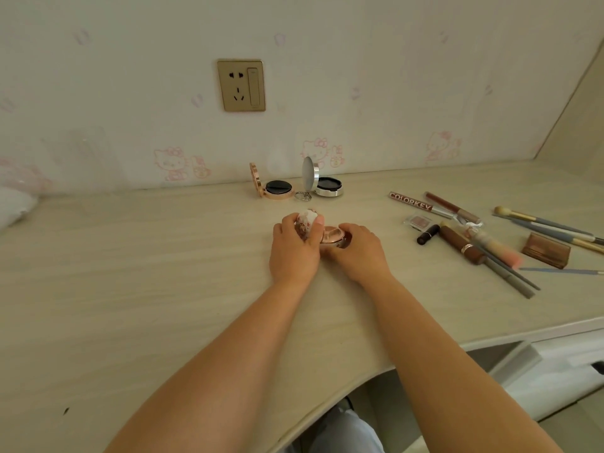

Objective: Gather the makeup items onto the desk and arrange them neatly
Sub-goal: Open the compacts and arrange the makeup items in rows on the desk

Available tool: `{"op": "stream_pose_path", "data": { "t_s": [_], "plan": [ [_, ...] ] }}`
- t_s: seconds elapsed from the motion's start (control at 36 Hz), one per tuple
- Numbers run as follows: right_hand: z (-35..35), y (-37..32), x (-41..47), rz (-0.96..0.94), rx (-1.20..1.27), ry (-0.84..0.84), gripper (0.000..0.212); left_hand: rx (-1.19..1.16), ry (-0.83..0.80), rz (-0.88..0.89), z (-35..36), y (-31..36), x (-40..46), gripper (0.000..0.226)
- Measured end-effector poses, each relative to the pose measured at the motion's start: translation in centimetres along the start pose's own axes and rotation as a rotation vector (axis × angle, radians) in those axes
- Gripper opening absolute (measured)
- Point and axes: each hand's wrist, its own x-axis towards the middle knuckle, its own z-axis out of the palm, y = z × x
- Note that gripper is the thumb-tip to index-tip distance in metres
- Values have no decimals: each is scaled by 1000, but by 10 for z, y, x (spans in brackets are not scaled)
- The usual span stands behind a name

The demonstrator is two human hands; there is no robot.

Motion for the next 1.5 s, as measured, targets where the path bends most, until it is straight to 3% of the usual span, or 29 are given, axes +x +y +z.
{"op": "stream_pose_path", "data": {
  "t_s": [0.19, 0.31, 0.42, 0.64, 0.94, 1.14, 1.5],
  "plan": [
    [-18, 13, 22, 46, -123, 24, 35, 11, -139, 15, 19, 8, 18, 50],
    [-25, 28, 41, 89, -199, 60, 50, 18, -219, 61, 42, 19, 31, 47],
    [-32, 40, 65, 127, -207, 72, 52, 9, -259, 65, 68, 28, 47, 47],
    [-39, 46, 107, 108, -279, 43, 45, -36, -200, 62, 108, 40, 67, 37],
    [-35, 55, 140, 77, -280, 113, 38, -4, -124, 46, 131, 35, 96, 41],
    [-29, 65, 162, 158, -191, 157, 46, 54, -50, 39, 144, 38, 110, 37],
    [-21, 69, 182, 176, -314, 196, 53, 112, -64, 30, 155, 38, 124, 46]
  ]
}}
